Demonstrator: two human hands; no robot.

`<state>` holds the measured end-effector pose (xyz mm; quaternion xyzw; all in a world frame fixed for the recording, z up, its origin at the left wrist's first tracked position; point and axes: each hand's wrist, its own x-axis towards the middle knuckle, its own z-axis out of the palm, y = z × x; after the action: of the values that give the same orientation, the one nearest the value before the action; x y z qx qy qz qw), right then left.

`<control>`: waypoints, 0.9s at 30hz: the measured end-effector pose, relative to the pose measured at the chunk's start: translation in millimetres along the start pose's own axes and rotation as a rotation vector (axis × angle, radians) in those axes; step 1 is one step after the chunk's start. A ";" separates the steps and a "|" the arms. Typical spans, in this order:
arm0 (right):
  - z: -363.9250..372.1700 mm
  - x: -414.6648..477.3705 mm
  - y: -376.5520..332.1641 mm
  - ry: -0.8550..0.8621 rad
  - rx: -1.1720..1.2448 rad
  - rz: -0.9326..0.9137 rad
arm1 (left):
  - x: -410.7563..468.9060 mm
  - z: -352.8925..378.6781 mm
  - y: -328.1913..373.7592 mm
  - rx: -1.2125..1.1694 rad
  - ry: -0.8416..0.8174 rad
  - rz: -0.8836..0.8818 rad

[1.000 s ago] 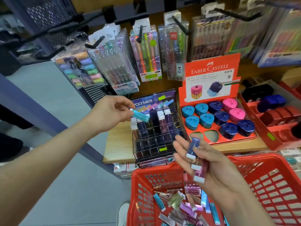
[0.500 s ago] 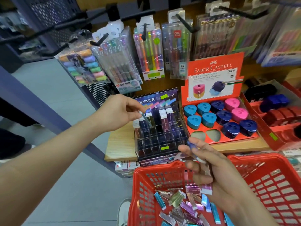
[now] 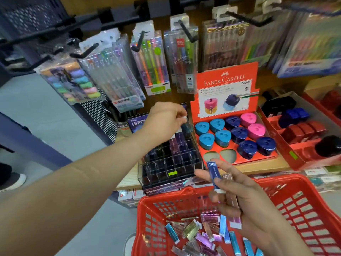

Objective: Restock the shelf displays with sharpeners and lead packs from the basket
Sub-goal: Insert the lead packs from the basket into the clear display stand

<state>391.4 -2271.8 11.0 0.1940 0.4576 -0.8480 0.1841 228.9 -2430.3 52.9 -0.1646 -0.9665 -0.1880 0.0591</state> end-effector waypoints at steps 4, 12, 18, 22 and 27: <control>-6.5 0.1 -2.1 0.038 0.013 -0.003 | 0.5 9.7 -0.6 0.139 -0.048 0.041; -5.9 0.9 -4.8 0.099 0.032 -0.007 | 3.4 27.1 2.0 0.317 -0.149 0.109; -7.3 0.8 -6.7 0.089 0.033 -0.016 | 5.3 -4.4 5.2 0.096 -0.047 -0.017; -7.8 1.6 -6.0 0.104 0.034 0.004 | -0.9 -43.5 -14.1 -0.033 -0.040 -0.130; -1.4 1.9 -2.1 0.051 -0.014 -0.005 | -17.1 -41.9 -42.4 0.115 -0.086 -0.095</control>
<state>389.0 -2269.8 10.8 0.2129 0.4685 -0.8401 0.1715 232.8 -2488.5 73.9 -0.1229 -0.9840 -0.1276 0.0181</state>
